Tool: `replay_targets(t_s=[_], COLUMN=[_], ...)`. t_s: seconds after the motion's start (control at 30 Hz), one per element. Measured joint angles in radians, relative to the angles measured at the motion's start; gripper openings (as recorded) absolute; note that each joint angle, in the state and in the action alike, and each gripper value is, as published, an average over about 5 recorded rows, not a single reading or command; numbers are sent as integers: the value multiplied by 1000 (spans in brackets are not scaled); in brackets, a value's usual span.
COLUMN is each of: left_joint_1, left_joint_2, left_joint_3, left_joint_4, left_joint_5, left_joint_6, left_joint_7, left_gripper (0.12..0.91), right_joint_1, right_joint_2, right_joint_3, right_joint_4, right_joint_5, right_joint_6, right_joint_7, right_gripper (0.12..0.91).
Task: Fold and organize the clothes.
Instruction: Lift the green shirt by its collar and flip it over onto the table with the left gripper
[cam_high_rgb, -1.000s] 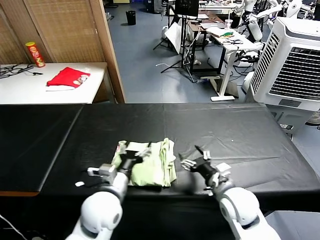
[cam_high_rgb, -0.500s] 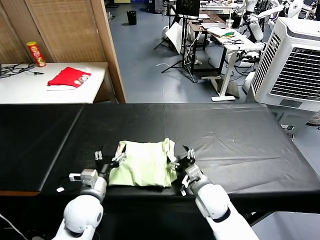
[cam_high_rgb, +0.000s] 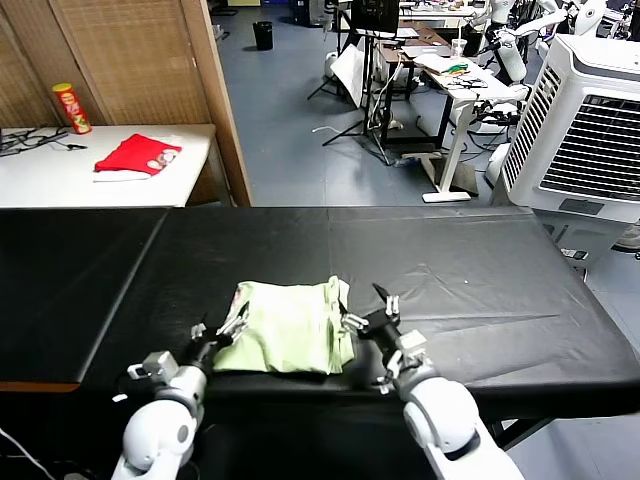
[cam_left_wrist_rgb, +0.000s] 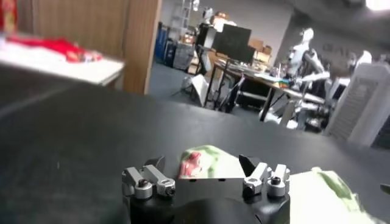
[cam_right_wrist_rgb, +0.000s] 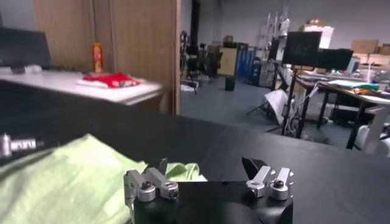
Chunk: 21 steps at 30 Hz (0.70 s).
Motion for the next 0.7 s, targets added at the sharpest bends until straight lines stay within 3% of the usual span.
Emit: replay_targets(t_s=[0.2, 0.37, 0.57, 0.63, 0.7], left_joint_1=[7, 15, 13, 10, 7], left_joint_2=[-1, -2, -5, -4, 0], left_joint_3=[-34, -48, -50, -50, -52], left_joint_4=[16, 17, 17, 13, 5], left_joint_5=[-198, -287, -275, -244, -202], left_joint_6=[31, 58, 63, 61, 59], left_joint_7=[4, 14, 5, -9, -26], left_gripper=[775, 559, 210, 150, 139], right_joint_1=[-24, -27, -32, -34, -39], right_joint_2=[8, 12, 12, 14, 19], right_joint_3=[15, 19, 30, 35, 40], right_joint_4=[26, 33, 38, 39, 41], right_joint_5=[0, -2, -2, -2, -4], right_joint_6=[4, 4, 6, 8, 9], right_joint_7=[-3, -4, -5, -4, -4], right_gripper=[798, 798, 798, 798, 798])
